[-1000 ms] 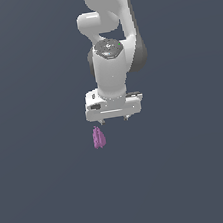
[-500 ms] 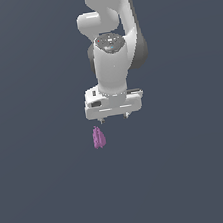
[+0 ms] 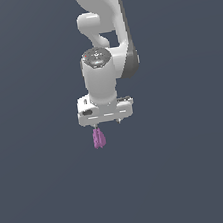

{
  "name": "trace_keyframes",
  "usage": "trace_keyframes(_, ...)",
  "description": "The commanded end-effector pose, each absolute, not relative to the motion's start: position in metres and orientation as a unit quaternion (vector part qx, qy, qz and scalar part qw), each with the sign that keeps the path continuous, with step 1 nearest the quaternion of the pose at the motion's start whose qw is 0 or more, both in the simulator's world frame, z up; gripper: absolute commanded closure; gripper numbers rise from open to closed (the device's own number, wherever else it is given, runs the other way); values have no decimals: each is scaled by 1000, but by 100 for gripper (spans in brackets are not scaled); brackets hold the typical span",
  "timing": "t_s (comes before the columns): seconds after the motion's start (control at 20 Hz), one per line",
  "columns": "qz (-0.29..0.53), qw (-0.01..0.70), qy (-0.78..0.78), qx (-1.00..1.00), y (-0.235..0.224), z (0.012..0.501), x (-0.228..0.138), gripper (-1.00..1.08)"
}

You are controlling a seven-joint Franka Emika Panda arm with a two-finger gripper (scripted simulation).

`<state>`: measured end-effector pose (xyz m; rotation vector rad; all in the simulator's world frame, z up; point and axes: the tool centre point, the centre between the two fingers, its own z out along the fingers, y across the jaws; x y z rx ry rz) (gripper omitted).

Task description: Pick up the object and move it to a goal position.

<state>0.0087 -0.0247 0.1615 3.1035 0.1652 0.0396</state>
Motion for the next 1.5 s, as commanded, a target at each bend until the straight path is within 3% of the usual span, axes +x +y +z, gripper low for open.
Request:
trace_keyframes(0.0,9,12,51,999,-42,147,9,-92)
trace_keyframes(0.45,0,1,46,999,-86,110,5,-92)
trace_keyframes(1.45,0,0,46,999,-89,57,4,-92)
